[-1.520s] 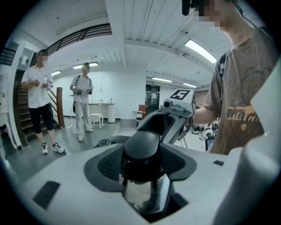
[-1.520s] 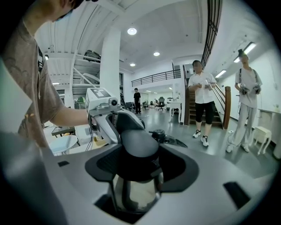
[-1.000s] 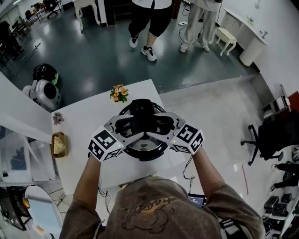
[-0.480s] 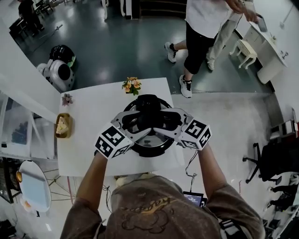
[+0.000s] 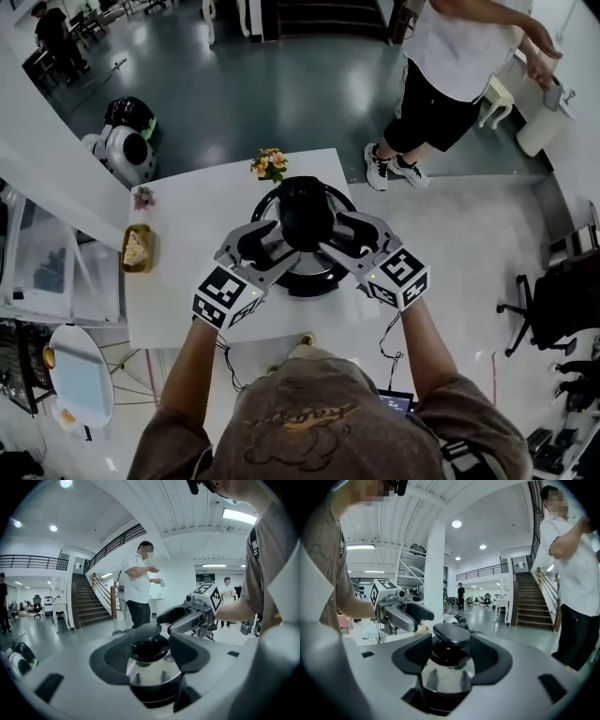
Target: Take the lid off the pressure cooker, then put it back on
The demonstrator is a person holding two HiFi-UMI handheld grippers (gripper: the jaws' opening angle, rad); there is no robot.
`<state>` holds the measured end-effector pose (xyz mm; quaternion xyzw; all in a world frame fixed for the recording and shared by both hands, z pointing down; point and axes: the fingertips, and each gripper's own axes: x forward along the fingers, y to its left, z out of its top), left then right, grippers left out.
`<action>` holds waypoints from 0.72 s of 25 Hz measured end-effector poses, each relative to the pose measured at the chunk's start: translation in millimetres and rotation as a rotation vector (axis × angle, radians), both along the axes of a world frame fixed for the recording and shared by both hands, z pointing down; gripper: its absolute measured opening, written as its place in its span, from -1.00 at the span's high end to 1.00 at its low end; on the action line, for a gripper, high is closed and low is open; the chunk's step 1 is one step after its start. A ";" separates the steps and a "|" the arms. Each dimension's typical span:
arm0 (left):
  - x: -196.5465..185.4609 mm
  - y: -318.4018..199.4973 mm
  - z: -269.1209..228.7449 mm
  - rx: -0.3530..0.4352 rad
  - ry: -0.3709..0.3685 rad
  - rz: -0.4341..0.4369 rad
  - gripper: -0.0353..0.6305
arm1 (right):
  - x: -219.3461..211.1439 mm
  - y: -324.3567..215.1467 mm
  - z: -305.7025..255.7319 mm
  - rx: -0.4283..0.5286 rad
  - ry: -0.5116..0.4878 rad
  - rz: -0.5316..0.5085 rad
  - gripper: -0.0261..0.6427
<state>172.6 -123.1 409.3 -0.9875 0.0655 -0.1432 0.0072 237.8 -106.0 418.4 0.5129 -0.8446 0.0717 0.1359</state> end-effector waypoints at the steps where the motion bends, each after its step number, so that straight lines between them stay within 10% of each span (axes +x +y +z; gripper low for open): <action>1: -7.3 5.0 -3.1 0.002 0.012 -0.004 0.11 | -2.0 7.1 -2.8 0.012 -0.010 0.025 0.18; 9: -67.0 57.1 -6.6 -0.017 0.072 -0.024 0.12 | -36.8 72.7 -14.1 0.067 -0.056 0.157 0.24; 18: -125.6 83.4 1.1 -0.053 0.214 -0.202 0.58 | -65.6 135.3 5.8 0.075 -0.108 0.309 0.64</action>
